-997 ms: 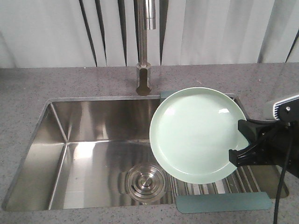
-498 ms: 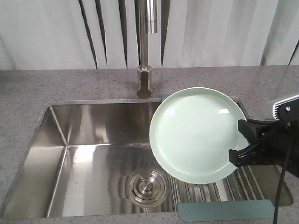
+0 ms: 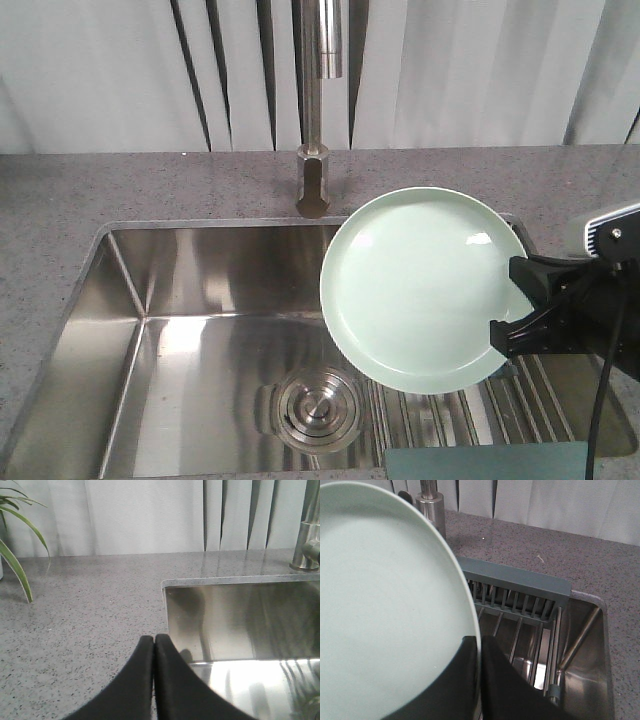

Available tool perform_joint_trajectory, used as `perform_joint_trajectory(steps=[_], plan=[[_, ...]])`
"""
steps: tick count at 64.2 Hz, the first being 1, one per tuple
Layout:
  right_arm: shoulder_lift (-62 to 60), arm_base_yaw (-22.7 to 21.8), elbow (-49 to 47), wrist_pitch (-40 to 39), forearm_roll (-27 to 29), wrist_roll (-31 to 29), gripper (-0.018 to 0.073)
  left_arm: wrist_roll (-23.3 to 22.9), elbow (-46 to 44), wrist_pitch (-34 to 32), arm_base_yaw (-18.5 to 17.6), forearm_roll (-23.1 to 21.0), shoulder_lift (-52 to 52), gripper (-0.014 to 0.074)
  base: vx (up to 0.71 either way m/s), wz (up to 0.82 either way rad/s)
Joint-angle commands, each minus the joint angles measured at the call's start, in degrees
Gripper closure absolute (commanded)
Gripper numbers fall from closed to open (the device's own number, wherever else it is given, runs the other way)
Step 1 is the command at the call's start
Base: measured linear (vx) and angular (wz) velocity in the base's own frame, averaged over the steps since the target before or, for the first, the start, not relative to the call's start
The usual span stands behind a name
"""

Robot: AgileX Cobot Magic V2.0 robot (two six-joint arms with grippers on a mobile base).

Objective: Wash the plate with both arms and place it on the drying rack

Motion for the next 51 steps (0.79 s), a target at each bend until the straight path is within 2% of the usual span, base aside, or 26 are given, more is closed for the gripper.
perform_joint_trajectory(steps=[1, 51], plan=[[-0.82, -0.42, -1.64, -4.46, 0.03, -0.42, 0.0568, -0.16, 1.26, -3.99, -0.43, -0.52, -0.91, 0.0602, 0.02, 0.01], [-0.82, -0.42, -1.64, -4.46, 0.03, -0.42, 0.0568, -0.16, 1.26, -3.99, -0.43, -0.52, -0.91, 0.0602, 0.01, 0.00]])
